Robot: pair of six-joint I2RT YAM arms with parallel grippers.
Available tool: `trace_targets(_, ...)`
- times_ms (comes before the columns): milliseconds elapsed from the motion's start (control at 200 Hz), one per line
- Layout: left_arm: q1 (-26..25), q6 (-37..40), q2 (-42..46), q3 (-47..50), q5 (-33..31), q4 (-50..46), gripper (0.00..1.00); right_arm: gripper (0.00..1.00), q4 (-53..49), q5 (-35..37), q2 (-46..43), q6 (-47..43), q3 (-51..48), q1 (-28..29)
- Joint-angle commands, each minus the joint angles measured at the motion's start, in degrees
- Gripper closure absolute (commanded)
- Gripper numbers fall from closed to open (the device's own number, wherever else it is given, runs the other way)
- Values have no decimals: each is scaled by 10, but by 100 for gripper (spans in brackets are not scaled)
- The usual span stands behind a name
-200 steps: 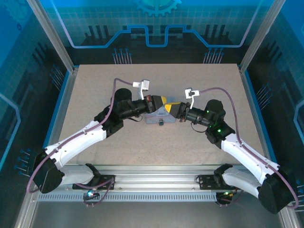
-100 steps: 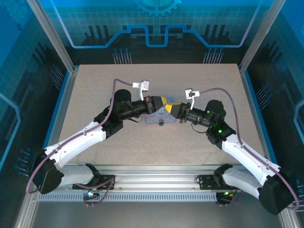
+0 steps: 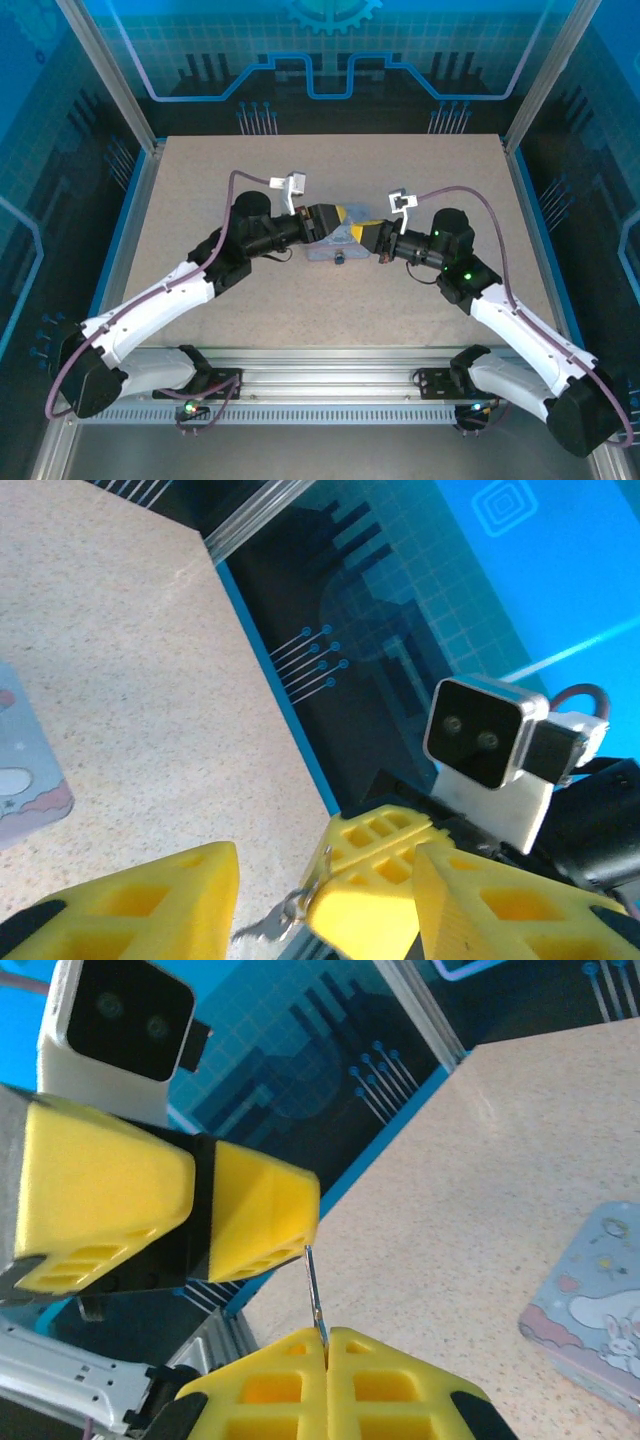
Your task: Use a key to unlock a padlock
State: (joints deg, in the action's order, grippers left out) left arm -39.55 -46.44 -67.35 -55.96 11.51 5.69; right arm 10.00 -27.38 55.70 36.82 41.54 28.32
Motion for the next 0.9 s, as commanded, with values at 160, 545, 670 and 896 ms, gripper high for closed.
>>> trace_targets(160, 12, -16, 40, 5, -70, -95, 43, 100, -265, 274, 9, -233, 145, 72)
trace_targets(545, 21, -53, 53, -3, -81, -111, 38, 100, -121, 696, 61, -525, 153, 270)
trace_targets(670, 21, -63, 56, -9, -80, -105, 34, 100, -31, 730, 65, -595, 125, 299)
trace_targets(896, 19, -100, 47, -12, -58, -63, 30, 100, -26, 722, 69, -597, 126, 311)
